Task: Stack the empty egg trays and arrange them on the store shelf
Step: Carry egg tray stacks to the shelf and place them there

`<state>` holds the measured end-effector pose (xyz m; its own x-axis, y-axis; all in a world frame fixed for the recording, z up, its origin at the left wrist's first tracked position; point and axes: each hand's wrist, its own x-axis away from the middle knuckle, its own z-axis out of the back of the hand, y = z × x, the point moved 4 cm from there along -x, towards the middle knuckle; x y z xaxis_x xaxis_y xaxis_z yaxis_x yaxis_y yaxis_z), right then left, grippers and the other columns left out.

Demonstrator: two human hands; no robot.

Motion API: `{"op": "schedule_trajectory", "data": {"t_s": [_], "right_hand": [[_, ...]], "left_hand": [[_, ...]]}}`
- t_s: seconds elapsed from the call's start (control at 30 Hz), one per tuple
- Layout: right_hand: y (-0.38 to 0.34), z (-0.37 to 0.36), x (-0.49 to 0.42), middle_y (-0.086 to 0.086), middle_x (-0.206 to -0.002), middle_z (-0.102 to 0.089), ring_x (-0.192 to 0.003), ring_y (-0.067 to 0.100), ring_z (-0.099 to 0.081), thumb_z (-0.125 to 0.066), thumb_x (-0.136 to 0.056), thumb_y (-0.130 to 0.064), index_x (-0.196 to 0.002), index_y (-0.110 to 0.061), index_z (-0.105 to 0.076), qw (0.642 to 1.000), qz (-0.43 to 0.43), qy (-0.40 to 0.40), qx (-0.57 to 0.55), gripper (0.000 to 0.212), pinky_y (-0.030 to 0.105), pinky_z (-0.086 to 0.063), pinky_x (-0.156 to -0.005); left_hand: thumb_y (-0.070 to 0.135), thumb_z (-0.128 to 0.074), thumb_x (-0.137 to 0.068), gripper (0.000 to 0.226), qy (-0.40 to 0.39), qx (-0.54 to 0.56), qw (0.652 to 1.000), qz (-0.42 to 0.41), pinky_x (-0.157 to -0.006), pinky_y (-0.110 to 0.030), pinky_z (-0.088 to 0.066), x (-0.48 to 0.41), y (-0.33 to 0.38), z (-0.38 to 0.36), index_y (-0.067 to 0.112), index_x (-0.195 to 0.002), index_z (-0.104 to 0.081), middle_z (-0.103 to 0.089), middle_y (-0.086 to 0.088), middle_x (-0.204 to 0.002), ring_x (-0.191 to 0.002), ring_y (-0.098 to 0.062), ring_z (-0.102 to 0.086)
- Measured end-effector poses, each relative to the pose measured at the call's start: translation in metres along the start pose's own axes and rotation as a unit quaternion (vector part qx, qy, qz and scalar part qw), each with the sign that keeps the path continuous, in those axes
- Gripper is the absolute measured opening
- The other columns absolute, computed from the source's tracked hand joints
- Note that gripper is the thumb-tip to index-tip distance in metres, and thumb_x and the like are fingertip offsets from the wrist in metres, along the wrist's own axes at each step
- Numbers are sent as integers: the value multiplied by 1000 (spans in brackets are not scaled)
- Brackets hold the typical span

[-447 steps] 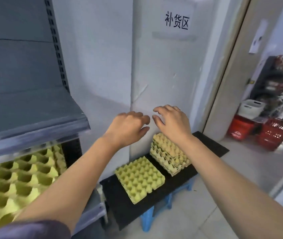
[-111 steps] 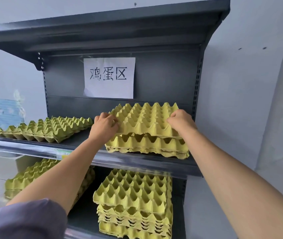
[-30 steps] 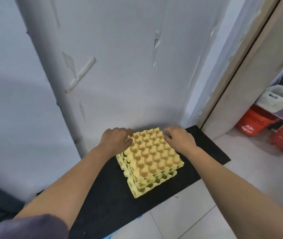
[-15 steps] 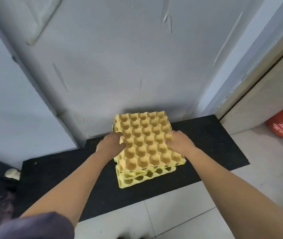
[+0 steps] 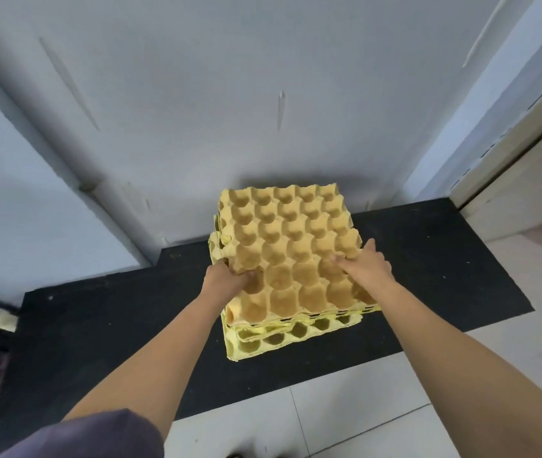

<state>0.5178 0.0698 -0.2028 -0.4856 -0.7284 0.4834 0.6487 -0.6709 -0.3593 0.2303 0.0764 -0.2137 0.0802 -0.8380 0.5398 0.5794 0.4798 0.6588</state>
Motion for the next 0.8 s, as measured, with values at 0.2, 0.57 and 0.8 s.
{"op": "schedule_trajectory", "data": {"t_s": [0.2, 0.57, 0.8], "right_hand": [[7, 2, -2, 6, -106, -62, -99, 27, -60, -76, -71, -51, -114, -11, -52, 999, 26, -22, 3, 64, 40, -50, -84], [0, 16, 18, 14, -129, -40, -111, 33, -51, -77, -73, -44, -137, -11, -33, 998, 54, 21, -38, 84, 38, -44, -86], [-16, 23, 34, 13, -134, -30, -122, 36, -44, -78, -69, -51, -141, -8, -32, 996, 69, 15, -60, 95, 45, -40, -103]], "left_hand": [[29, -77, -75, 66, 7, -5, 999, 32, -88, -39, -50, -1, 0, -2, 4, -128, -47, -47, -15, -127, -108, -31, -55], [17, -72, -81, 63, -8, 55, 998, 10, -87, -38, -47, 6, 7, 7, 7, -133, -38, -53, -10, -121, -103, -25, -52], [12, -63, -86, 50, 22, 81, 996, -11, -89, -40, -46, 15, 12, 26, 10, -131, -41, -52, -10, -122, -106, -28, -52]]}}
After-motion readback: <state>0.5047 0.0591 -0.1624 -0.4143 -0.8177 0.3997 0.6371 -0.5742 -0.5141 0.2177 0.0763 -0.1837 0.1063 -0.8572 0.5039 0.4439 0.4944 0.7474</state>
